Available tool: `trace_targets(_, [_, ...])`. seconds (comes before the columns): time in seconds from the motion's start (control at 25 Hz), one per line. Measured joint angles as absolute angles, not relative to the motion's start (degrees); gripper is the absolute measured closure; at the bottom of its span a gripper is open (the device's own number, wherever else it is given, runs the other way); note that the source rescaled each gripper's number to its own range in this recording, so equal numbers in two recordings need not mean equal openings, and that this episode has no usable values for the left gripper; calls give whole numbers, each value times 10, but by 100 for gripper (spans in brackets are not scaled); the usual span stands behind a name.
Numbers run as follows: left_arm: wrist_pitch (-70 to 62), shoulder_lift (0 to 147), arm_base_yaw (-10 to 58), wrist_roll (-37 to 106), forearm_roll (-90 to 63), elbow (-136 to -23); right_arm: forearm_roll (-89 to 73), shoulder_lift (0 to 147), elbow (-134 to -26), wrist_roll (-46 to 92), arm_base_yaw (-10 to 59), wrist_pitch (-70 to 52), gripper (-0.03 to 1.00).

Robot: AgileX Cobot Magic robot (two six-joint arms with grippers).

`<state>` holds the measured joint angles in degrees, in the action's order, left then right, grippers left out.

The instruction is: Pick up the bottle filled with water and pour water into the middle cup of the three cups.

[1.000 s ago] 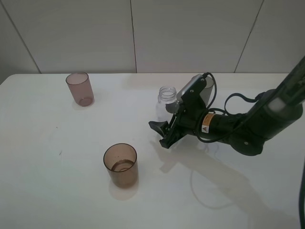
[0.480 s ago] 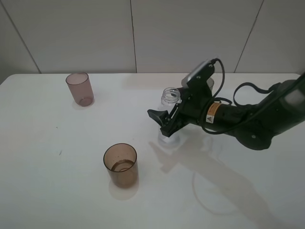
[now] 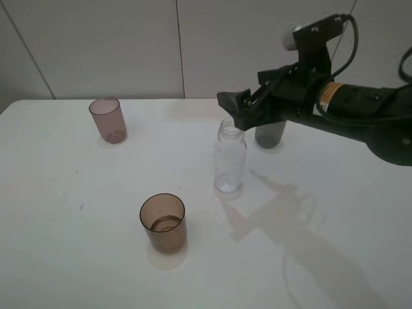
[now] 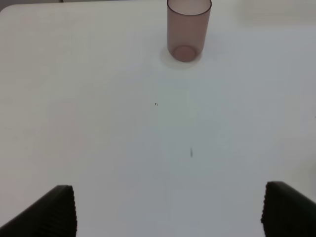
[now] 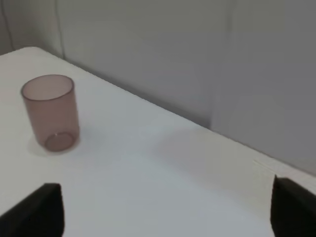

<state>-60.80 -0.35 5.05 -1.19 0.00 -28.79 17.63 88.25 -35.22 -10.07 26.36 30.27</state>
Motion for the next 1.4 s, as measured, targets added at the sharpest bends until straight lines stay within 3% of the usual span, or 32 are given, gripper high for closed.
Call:
trace_targets(0.28, [-608,-3,50,-12,0,-288,-41,744,-352,-110,183,51,-1])
trace_targets(0.6, [-608,-3,50,-12,0,-288,-4,567,-352,-110,55,-192,-1])
trace_targets(1.0, [-608,-3,50,-12,0,-288,66,292,-352,-63,46,-382,-1])
trace_targets(1.4, [-608,-3,50,-12,0,-288,45,147,-352,-33,46,-478,-1])
